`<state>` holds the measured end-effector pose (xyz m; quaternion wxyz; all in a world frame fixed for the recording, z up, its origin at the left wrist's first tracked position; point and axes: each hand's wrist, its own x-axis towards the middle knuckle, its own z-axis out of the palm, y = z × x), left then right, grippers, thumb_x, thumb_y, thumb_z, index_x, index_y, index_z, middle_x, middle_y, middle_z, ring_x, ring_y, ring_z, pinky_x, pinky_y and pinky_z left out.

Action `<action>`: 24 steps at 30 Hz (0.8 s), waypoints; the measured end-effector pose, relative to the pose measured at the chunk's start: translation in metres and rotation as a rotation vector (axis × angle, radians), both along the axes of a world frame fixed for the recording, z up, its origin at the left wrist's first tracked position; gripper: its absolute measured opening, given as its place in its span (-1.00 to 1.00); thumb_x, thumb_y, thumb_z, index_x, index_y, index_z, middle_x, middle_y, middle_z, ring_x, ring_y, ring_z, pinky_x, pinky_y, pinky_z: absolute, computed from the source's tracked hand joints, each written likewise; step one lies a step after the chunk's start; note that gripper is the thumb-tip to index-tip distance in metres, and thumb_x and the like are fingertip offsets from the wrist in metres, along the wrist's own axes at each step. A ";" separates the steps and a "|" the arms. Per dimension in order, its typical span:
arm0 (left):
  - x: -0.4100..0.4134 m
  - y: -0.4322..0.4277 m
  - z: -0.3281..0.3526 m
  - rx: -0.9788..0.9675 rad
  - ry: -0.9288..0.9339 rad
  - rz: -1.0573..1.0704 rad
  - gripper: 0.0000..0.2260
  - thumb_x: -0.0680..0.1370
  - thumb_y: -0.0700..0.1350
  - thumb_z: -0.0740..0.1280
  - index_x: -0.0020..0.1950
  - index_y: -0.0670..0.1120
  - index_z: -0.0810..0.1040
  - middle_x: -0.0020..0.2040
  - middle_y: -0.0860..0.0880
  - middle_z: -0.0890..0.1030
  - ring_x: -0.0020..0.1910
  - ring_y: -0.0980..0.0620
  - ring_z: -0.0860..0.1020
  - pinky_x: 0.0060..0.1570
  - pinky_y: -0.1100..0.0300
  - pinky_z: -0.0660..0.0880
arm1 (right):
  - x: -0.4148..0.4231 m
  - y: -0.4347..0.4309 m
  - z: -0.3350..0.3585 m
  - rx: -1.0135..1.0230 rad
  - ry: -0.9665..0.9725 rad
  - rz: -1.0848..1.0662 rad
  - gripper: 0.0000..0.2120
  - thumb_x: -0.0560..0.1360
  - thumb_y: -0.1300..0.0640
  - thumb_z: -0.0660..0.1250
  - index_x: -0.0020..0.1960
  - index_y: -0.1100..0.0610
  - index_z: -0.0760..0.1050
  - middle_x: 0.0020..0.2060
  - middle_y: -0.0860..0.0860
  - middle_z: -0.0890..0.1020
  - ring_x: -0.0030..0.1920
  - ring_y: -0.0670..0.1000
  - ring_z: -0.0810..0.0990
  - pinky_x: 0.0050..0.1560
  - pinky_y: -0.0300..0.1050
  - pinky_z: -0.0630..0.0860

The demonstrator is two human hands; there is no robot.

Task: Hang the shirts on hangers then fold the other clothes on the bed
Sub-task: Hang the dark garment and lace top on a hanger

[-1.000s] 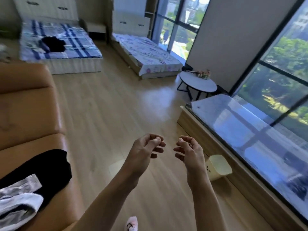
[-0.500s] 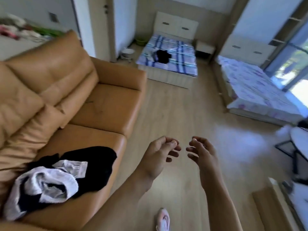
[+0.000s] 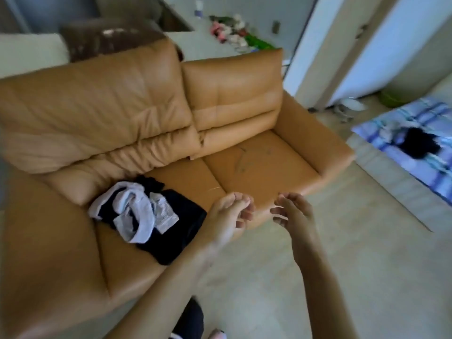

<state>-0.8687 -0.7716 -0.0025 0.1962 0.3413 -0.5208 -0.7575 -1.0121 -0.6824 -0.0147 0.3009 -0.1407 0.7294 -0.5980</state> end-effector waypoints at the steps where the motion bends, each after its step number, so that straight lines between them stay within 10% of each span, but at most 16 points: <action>1: -0.002 -0.010 -0.007 0.020 -0.015 0.053 -0.86 0.64 -0.15 0.25 -0.06 -0.12 0.57 -0.16 -0.04 0.63 -0.19 0.04 0.56 -0.20 0.18 0.39 | -0.006 -0.017 -0.006 0.004 -0.015 0.049 -0.94 0.62 0.20 0.29 0.01 0.09 0.53 -0.11 0.06 0.59 -0.16 0.04 0.59 -0.15 -0.10 0.49; 6: -0.021 -0.071 -0.043 0.125 -0.086 0.314 -0.80 0.39 0.05 0.25 -0.13 -0.01 0.58 -0.20 0.06 0.64 -0.20 0.06 0.59 -0.13 0.13 0.43 | -0.022 -0.114 -0.044 0.068 -0.087 0.302 -0.94 0.63 0.17 0.29 0.02 0.11 0.54 -0.17 0.03 0.61 -0.20 -0.01 0.61 -0.18 -0.09 0.49; 18: -0.049 -0.232 -0.205 0.245 -0.395 0.742 -0.89 0.65 -0.09 0.23 -0.02 0.03 0.54 -0.04 0.06 0.58 -0.02 0.07 0.55 0.13 0.07 0.45 | -0.052 -0.292 -0.153 0.280 -0.214 0.570 -0.91 0.62 0.25 0.27 0.07 0.21 0.54 -0.15 0.12 0.61 -0.20 0.07 0.60 -0.23 -0.09 0.50; 21: -0.039 -0.250 -0.277 0.308 -0.579 0.752 -0.83 0.62 -0.08 0.27 -0.09 -0.17 0.48 -0.23 -0.02 0.50 -0.11 -0.17 0.56 -0.05 0.07 0.42 | -0.043 -0.329 -0.200 0.338 -0.262 0.643 -0.93 0.63 0.29 0.26 0.04 0.21 0.52 -0.21 0.09 0.59 -0.29 0.02 0.59 -0.30 -0.18 0.49; 24: -0.020 -0.268 -0.358 0.375 -0.746 0.699 -0.69 0.56 0.00 0.30 0.07 -0.26 0.53 0.02 -0.26 0.60 0.09 -0.31 0.56 0.11 -0.12 0.50 | -0.029 -0.358 -0.254 0.400 -0.330 0.704 -0.89 0.62 0.35 0.25 -0.01 0.18 0.48 -0.25 0.10 0.55 -0.38 -0.01 0.54 -0.46 -0.28 0.44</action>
